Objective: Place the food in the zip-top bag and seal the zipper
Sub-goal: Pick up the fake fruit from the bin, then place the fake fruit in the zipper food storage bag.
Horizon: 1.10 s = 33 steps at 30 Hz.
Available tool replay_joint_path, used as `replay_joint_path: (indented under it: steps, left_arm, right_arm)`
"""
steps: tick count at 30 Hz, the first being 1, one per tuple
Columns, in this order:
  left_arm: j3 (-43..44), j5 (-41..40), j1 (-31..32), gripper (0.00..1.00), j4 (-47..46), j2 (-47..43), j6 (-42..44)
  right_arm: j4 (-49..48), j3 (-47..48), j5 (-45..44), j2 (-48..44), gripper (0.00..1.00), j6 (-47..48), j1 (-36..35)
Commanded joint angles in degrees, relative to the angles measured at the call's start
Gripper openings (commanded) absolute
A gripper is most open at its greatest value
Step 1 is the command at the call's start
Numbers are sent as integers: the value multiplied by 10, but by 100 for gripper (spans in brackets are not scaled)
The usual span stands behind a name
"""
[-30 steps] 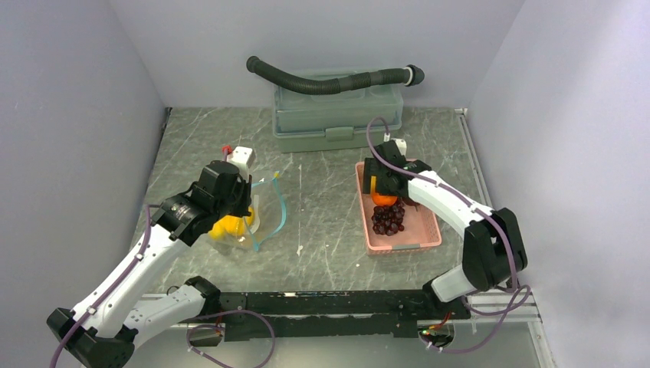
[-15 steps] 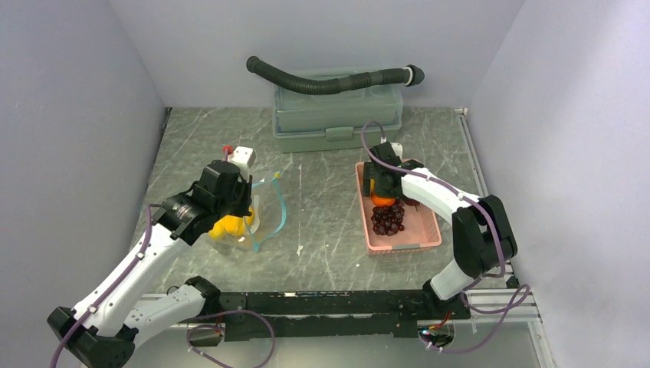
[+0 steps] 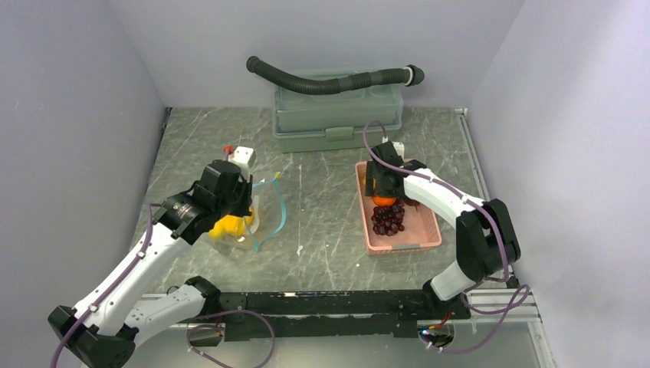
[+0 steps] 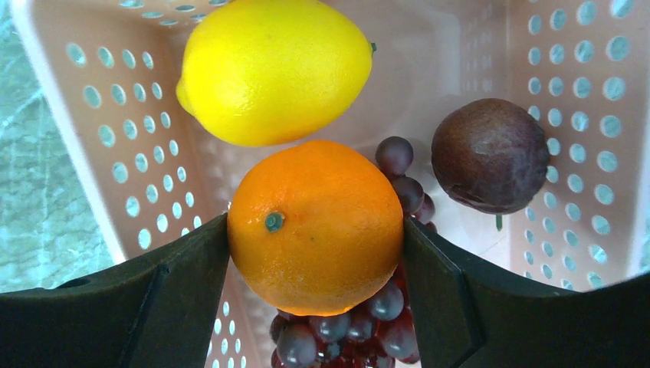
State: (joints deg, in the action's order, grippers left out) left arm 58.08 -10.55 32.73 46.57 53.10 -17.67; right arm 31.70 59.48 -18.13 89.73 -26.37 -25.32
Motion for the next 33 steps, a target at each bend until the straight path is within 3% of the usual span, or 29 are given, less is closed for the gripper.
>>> replay_joint_path:
  steps: [1,8,16,33]
  left_arm:
    - [1,-1,-1,0,-12,-2,3]
    - [1,1,-1,0,-13,-1,3]
    - [0,-1,-1,0,-13,0,3]
    - [0,-5,-1,0,-11,-3,1]
  right_arm:
    - [16,29,-17,-58,52,2,2]
    - [27,43,13,-126,49,-4,1]
    - [-4,39,115,-196,48,-1,-14]
    - [-115,46,202,-242,47,11,-202]
